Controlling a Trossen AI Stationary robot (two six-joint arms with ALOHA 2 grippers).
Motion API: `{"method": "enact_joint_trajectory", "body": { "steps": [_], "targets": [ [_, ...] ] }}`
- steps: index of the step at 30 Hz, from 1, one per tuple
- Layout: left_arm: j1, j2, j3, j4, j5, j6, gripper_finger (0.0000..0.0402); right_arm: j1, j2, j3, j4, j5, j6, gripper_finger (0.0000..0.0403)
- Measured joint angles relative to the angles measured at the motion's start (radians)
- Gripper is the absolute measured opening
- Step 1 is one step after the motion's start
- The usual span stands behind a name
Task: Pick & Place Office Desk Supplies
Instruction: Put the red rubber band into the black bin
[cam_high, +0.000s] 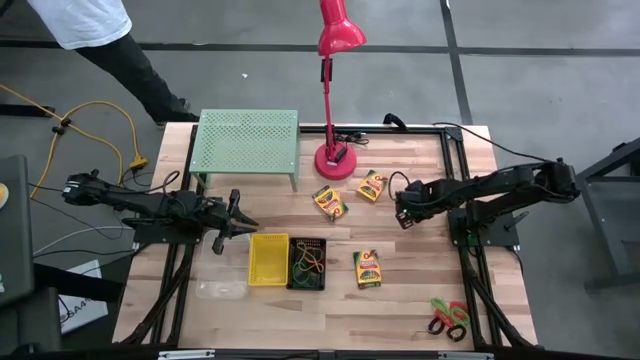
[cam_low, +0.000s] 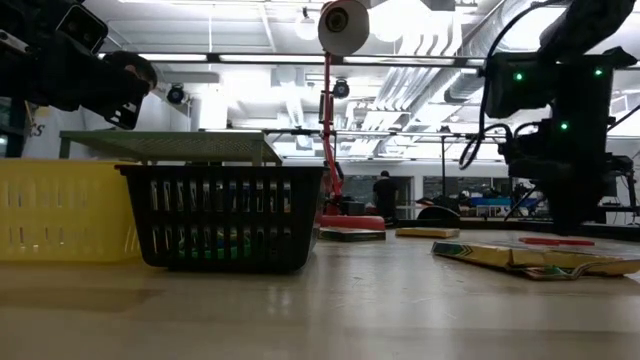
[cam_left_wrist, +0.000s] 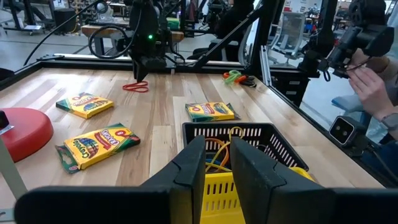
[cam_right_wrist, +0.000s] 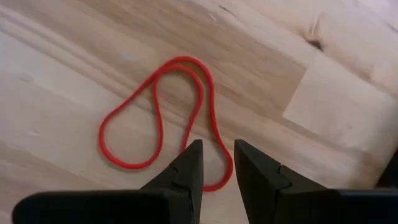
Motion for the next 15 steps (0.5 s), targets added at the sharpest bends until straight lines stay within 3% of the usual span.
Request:
{"method": "enact_joint_trajectory", "body": {
  "steps": [15],
  "targets": [
    [0.0,0.0,0.0,0.0,0.0,0.0,0.0071,0.0,0.0,-0.005,0.0,0.007,-0.016,0.0079]
  ]
}}
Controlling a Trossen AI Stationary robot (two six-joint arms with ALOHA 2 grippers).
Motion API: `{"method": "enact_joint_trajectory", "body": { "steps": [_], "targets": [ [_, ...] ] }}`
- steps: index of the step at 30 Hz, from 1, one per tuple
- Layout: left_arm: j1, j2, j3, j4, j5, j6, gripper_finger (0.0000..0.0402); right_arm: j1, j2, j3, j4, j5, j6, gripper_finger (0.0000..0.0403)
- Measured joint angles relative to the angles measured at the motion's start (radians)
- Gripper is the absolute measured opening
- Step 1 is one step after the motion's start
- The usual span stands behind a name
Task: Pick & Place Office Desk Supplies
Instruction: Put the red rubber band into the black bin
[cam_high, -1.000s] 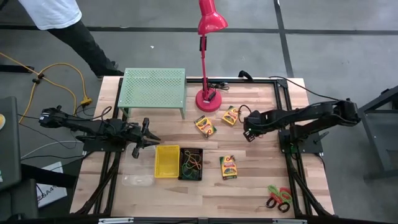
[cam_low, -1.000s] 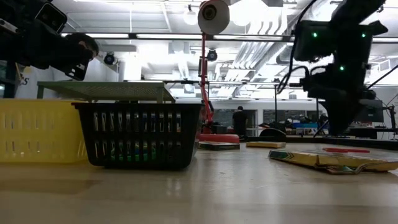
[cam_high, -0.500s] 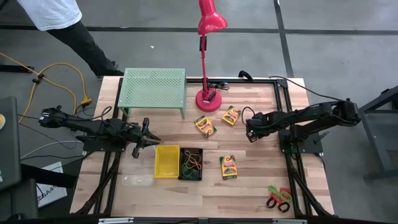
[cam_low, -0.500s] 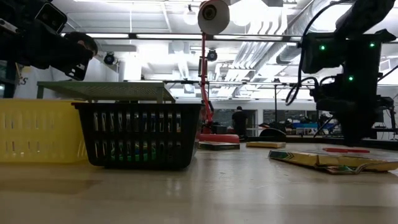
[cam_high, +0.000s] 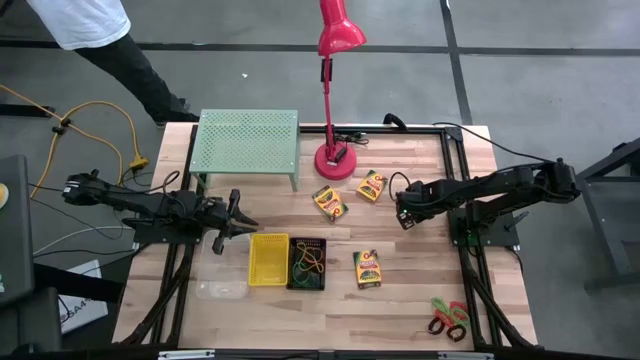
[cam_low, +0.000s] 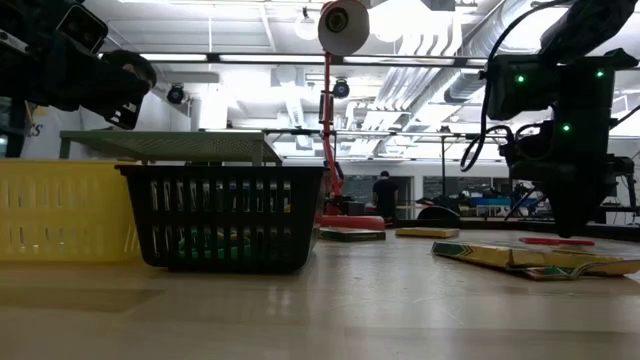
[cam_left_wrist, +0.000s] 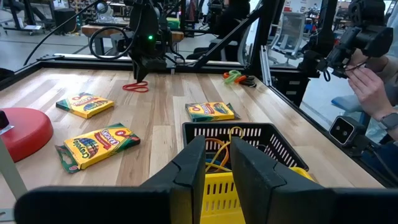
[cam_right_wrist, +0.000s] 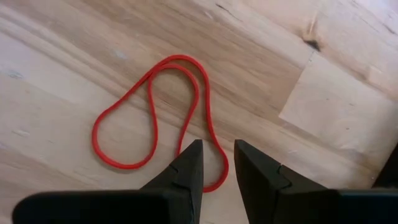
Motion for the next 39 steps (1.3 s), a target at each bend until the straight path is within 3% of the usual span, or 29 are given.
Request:
{"method": "enact_joint_trajectory", "body": {
  "steps": [19,39],
  "targets": [
    [0.0,0.0,0.0,0.0,0.0,0.0,0.0071,-0.001,0.0,0.0,-0.003,0.097,-0.017,0.0079],
    [0.0,0.0,0.0,0.0,0.0,0.0,0.0071,0.0,0.08,0.001,0.034,0.079,-0.043,0.0079]
  ]
}}
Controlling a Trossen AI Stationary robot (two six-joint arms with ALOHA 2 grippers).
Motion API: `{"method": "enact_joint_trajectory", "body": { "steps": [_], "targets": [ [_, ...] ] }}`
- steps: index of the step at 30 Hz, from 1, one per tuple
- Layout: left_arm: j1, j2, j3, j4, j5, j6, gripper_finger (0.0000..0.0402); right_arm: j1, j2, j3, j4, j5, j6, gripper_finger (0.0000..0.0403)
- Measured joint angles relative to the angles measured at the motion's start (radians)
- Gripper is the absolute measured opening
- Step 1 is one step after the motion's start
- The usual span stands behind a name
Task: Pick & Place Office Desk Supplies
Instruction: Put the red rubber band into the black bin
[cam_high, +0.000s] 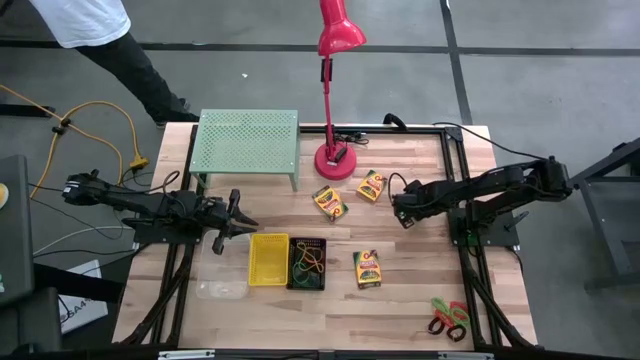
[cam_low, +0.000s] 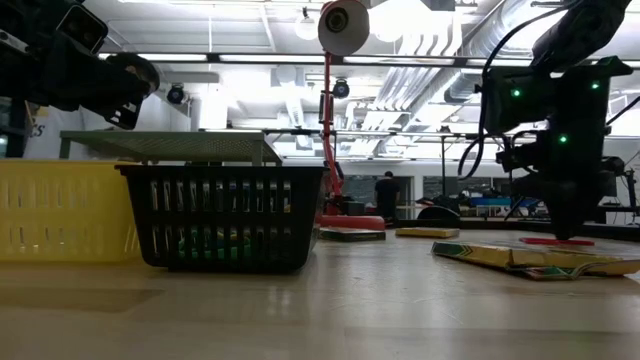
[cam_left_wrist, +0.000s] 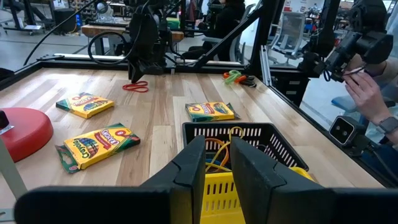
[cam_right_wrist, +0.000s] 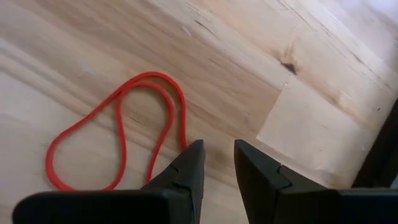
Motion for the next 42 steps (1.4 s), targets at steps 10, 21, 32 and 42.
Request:
{"method": "enact_joint_trajectory", "body": {
  "steps": [10,21,32,42],
  "targets": [
    [0.0,0.0,0.0,0.0,0.0,0.0,0.0071,0.0,0.0,0.0,0.087,-0.029,-0.028,0.0079],
    [0.0,0.0,0.0,0.0,0.0,0.0,0.0071,0.0,-0.001,0.0,0.172,-0.065,-0.062,0.0079],
    [0.0,0.0,0.0,0.0,0.0,0.0,0.0071,0.0,0.0,0.001,0.196,-0.084,-0.072,0.0079],
    [0.0,0.0,0.0,0.0,0.0,0.0,0.0071,0.0,0.0,0.001,0.199,-0.091,-0.072,0.0046]
  ]
}}
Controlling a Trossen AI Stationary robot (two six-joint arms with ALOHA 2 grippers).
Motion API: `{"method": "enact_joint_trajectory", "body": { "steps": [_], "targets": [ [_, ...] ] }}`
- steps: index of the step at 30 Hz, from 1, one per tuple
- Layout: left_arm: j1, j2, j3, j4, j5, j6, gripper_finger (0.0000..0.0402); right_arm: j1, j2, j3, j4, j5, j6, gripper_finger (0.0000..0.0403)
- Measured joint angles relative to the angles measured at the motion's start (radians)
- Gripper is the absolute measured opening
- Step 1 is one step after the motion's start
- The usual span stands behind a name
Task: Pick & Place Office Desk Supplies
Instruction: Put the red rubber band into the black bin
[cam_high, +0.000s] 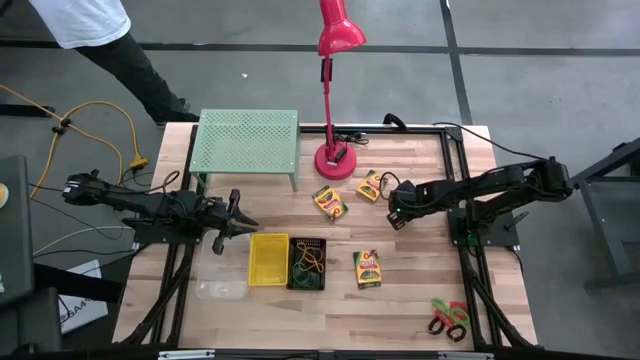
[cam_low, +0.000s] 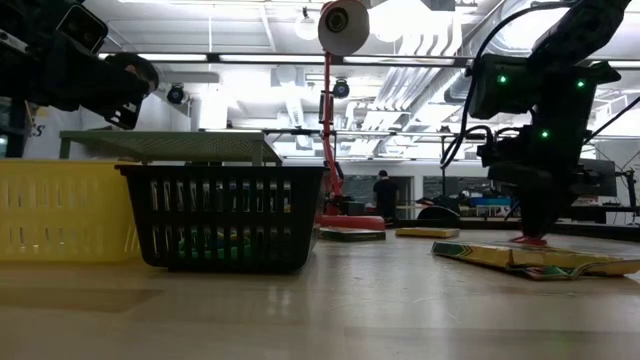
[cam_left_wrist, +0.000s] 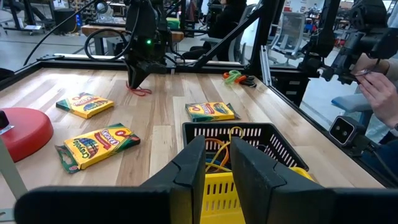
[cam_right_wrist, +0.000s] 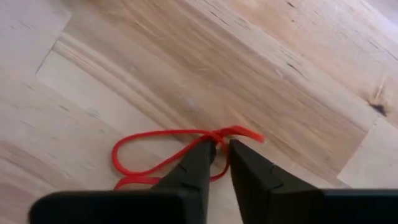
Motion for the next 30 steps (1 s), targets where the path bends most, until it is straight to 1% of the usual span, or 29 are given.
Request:
{"method": "enact_joint_trajectory", "body": {
  "steps": [3,4,9,12,22,26,30],
  "targets": [
    [0.0,0.0,0.0,0.0,0.0,0.0,0.0071,0.0,0.0,0.0,0.002,-0.001,0.0,0.0012],
    [0.0,0.0,0.0,0.0,0.0,0.0,0.0071,0.0,0.0,0.0,0.002,0.0,0.0,0.0008],
    [0.0,0.0,0.0,0.0,0.0,0.0,0.0071,0.001,-0.003,0.0,0.002,0.012,-0.002,0.0003],
    [0.0,0.0,0.0,0.0,0.0,0.0,0.0071,0.0,-0.026,0.008,0.0,0.023,-0.021,0.0003],
    [0.0,0.0,0.0,0.0,0.0,0.0,0.0071,0.007,-0.167,0.173,0.007,0.058,-0.227,0.0002],
    [0.0,0.0,0.0,0.0,0.0,0.0,0.0071,0.029,-0.186,0.231,0.01,0.064,-0.29,0.0002],
    [0.0,0.0,0.0,0.0,0.0,0.0,0.0071,0.052,-0.192,0.252,0.033,0.063,-0.325,0.0002]
  ]
}}
